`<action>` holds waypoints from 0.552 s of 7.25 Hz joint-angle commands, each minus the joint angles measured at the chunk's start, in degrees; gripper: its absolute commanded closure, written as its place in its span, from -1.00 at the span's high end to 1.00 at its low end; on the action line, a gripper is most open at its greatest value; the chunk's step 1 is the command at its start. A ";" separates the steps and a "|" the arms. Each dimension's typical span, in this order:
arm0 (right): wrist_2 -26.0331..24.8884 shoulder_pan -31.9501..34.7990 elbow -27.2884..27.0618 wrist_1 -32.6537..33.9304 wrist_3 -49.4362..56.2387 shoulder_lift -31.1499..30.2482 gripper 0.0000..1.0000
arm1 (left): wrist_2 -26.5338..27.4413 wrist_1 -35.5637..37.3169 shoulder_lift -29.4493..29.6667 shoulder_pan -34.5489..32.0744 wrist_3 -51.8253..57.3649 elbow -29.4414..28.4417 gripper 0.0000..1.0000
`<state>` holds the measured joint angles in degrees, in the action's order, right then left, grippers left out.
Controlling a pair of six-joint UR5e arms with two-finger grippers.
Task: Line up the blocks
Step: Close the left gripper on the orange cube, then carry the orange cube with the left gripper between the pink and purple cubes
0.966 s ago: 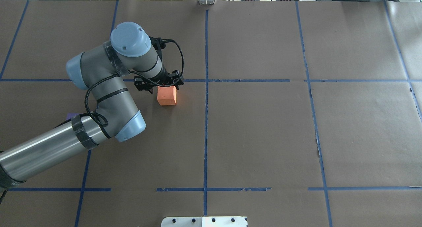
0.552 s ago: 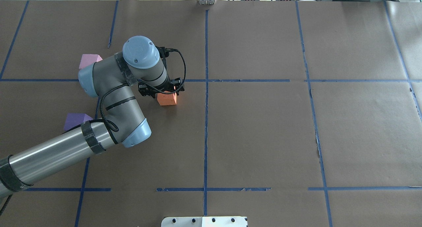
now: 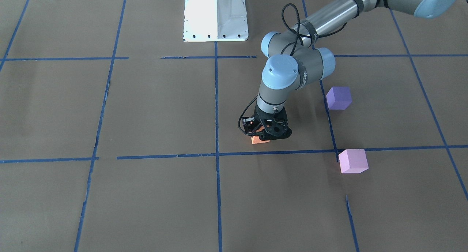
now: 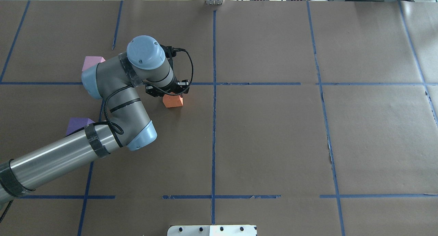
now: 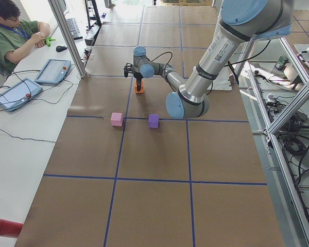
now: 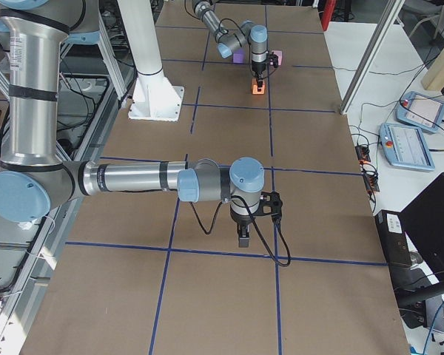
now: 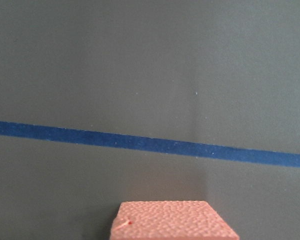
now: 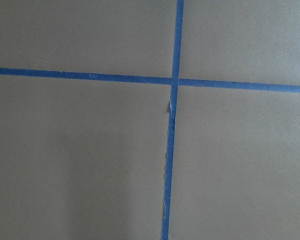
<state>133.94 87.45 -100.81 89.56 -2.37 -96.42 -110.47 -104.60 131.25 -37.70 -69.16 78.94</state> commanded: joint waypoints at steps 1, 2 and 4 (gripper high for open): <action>0.00 0.00 0.00 0.00 0.00 0.00 1.00 | -5.07 0.45 -8.23 -4.72 8.63 7.32 -0.61; 0.00 0.00 0.00 0.00 0.00 0.00 1.00 | -5.98 0.45 -12.73 -7.97 14.09 9.72 -0.61; 0.00 0.00 0.00 0.00 0.00 0.00 1.00 | -6.16 -0.25 -18.55 -11.68 22.98 9.48 -0.59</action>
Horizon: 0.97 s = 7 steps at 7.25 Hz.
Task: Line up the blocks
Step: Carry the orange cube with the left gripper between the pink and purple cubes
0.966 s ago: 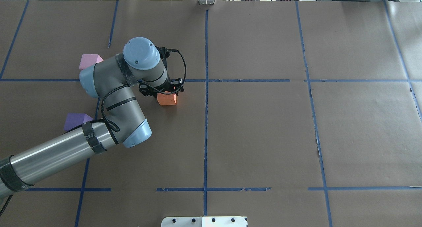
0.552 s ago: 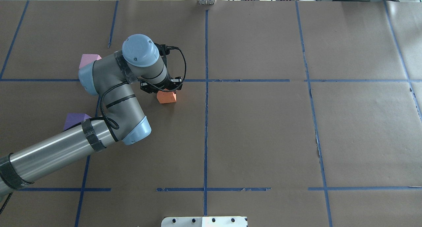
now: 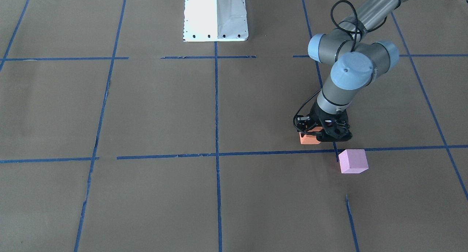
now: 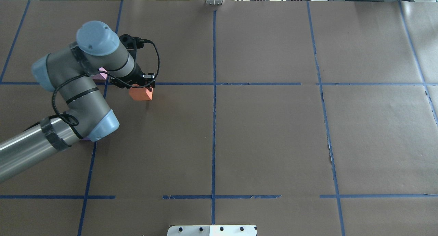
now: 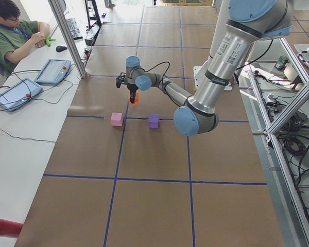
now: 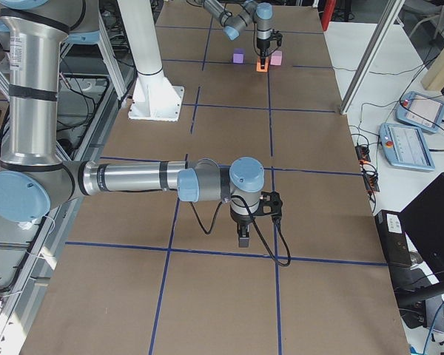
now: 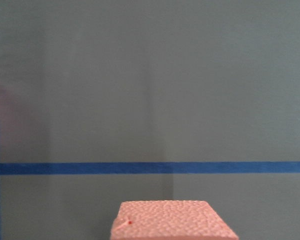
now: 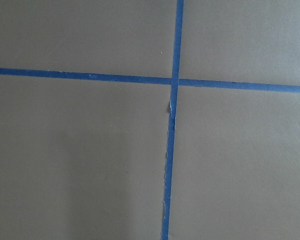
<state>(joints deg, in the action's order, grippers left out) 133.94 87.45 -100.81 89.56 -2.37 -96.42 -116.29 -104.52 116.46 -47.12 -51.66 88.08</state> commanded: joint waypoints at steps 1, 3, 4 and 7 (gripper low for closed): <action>0.00 0.00 0.00 0.00 0.00 0.00 1.00 | -0.34 -0.42 -5.70 -2.18 5.78 0.08 -0.58; 0.00 0.00 0.00 0.00 0.00 0.00 1.00 | -0.43 -0.86 -7.82 -2.18 5.78 0.34 -0.58; 0.00 0.00 0.00 0.00 0.00 0.00 1.00 | -0.43 -0.95 -8.26 -2.18 7.35 0.25 -0.36; 0.00 0.00 0.00 0.00 0.00 0.00 1.00 | -0.43 -1.64 -8.44 -2.01 6.75 0.43 1.00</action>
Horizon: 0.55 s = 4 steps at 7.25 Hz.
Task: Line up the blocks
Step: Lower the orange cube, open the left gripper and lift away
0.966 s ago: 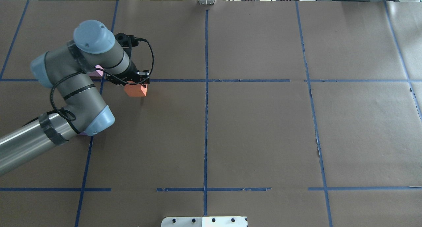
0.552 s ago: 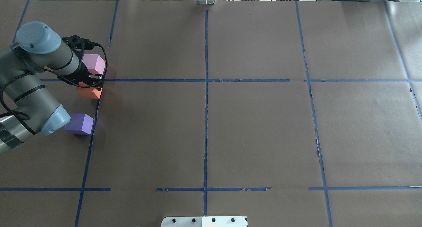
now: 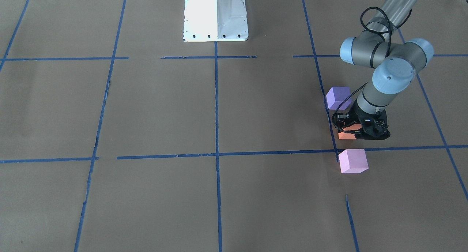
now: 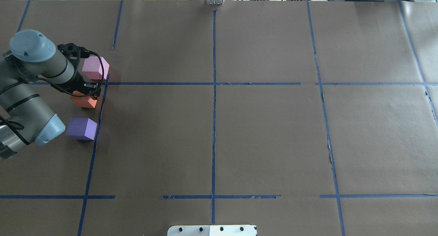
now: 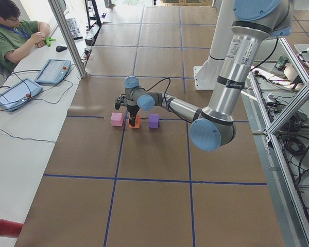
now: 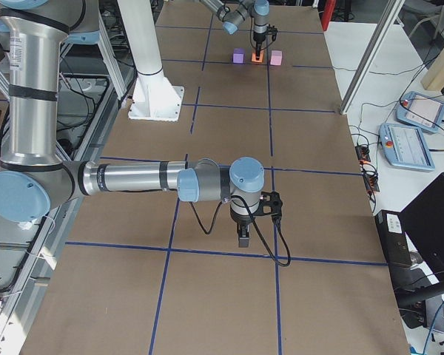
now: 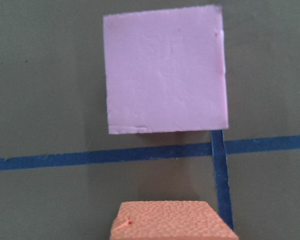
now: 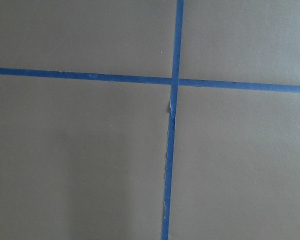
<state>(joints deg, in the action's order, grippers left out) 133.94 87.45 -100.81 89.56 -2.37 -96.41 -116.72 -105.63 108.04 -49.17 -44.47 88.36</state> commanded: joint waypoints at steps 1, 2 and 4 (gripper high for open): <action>0.00 0.00 0.00 0.00 0.00 0.00 1.00 | -1.13 -0.54 -0.11 -0.57 -0.36 0.67 1.00; 0.00 0.00 0.00 0.00 0.00 0.00 1.00 | -6.28 -0.19 -0.03 -3.79 0.51 1.11 1.00; 0.00 0.00 0.00 0.00 0.00 0.00 1.00 | -7.38 2.08 -1.86 -11.34 13.71 4.09 1.00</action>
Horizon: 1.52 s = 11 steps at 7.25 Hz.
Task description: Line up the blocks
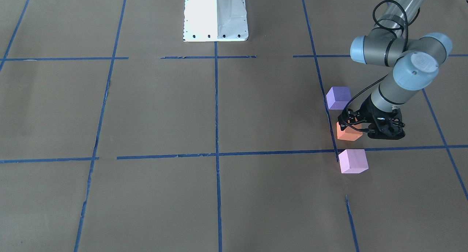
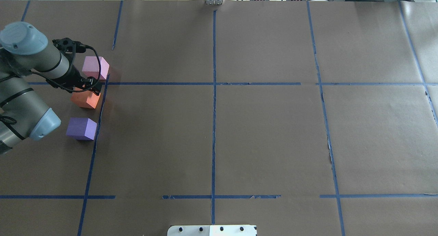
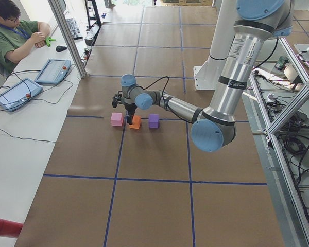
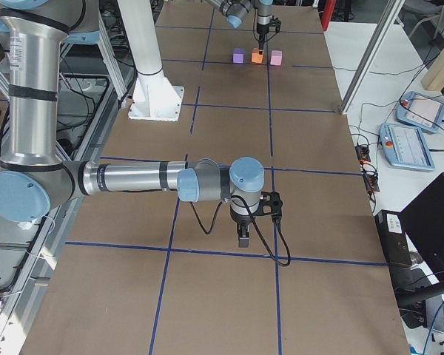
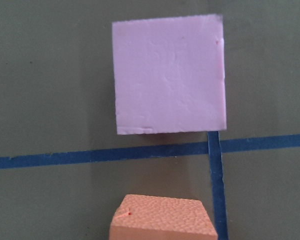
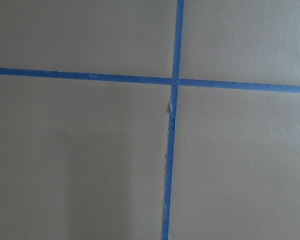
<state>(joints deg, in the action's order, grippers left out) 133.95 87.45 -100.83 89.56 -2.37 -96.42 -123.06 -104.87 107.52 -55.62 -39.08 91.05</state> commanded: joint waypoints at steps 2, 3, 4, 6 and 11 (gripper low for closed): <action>0.00 0.00 0.02 0.00 0.00 0.00 1.00 | -1.74 1.51 -6.85 -15.17 28.25 0.63 1.00; 0.00 0.00 0.02 0.00 0.00 0.00 1.00 | -6.19 1.34 -10.71 -21.39 36.45 -1.12 1.00; 0.00 0.00 0.02 0.00 0.00 0.00 1.00 | -8.41 1.42 -12.40 -26.94 41.23 -4.96 1.00; 0.00 0.00 0.02 0.00 0.00 0.00 1.00 | -8.43 1.95 -14.18 -31.29 41.10 -8.51 1.00; 0.00 0.00 0.02 0.00 0.00 0.00 1.00 | -8.34 7.40 -12.77 -31.21 41.37 -7.47 1.00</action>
<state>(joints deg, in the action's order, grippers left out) 133.95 87.45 -100.81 89.56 -2.37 -96.42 -131.49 -97.53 94.66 -86.85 2.37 83.21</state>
